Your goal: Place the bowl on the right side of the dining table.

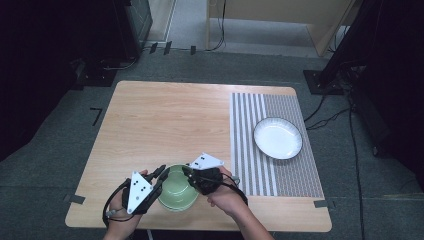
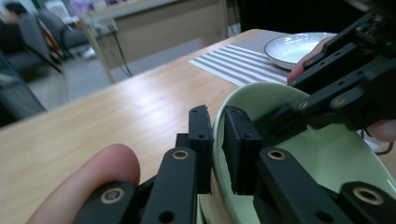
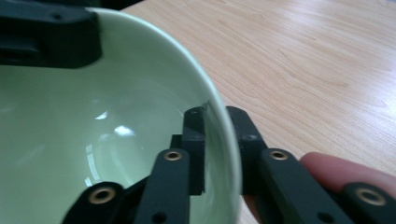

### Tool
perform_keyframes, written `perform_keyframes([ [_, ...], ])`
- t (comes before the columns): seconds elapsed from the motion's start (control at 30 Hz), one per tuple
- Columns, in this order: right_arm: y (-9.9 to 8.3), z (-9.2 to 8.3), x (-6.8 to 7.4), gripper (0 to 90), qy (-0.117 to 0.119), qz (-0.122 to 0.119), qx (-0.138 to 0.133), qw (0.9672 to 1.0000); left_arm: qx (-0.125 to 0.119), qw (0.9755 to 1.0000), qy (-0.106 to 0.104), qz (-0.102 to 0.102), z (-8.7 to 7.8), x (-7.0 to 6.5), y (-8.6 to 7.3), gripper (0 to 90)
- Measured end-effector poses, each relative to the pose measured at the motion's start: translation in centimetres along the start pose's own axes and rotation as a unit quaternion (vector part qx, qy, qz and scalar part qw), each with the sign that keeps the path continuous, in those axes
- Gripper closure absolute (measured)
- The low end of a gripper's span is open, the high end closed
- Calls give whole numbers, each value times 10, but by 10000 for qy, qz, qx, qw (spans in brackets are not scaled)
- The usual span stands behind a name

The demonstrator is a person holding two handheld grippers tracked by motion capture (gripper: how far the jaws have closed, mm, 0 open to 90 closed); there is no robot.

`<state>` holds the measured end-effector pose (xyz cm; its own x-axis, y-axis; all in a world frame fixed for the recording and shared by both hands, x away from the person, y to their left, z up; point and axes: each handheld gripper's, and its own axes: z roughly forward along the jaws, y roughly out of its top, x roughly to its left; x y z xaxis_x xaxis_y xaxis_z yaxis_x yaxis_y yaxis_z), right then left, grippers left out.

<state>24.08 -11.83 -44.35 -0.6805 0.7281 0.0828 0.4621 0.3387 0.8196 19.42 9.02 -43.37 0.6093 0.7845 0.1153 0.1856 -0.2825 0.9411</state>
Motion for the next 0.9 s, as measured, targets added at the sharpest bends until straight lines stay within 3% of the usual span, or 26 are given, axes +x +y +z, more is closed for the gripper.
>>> perform_keyframes([
  [0.1, -2, -6, 5, 842, -189, -285, -103, 9994, 133, 9994, -22, -308, 2, 4, -2, 764],
  [0.13, -3, -7, 6, 843, -229, -313, -160, 9991, 133, 9994, -22, -308, 2, 4, -2, 758],
  [0.17, -3, -7, 6, 843, -229, -313, -160, 9991, 171, 9988, -131, -433, 2, 5, -1, 758],
  [0.27, -4, -10, 10, 844, -360, -444, -204, 9982, 356, 9966, -417, -611, 4, 6, 0, 591],
  [0.37, -5, -12, 14, 843, -519, -519, -310, 9968, 574, 9946, -411, -762, 6, 6, 1, 524],
  [0.5, -5, -14, 20, 841, -738, -708, -401, 9940, 878, 9911, -301, -955, 10, 3, -1, 514],
  [0.63, -6, -17, 26, 840, -907, -855, -516, 9909, 1043, 9897, -66, -978, 13, 1, -1, 576],
  [0.67, -6, -17, 26, 840, -941, -914, -545, 9899, 1062, 9896, 19, -974, 13, 0, -1, 669],
  [0.7, -6, -18, 28, 839, -984, -939, -571, 9891, 1062, 9896, 81, -971, 13, 1, -1, 669],
  [0.77, -7, -19, 30, 839, -1035, -1005, -606, 9877, 1029, 9900, 255, -931, 13, 2, -3, 791],
  [0.83, -7, -20, 31, 839, -1091, -1057, -622, 9864, 987, 9910, 240, -877, 13, 1, -4, 819],
  [0.9, -7, -20, 30, 836, -1057, -1009, -635, 9872, 913, 9927, 296, -726, 12, -1, -5, 830],
])
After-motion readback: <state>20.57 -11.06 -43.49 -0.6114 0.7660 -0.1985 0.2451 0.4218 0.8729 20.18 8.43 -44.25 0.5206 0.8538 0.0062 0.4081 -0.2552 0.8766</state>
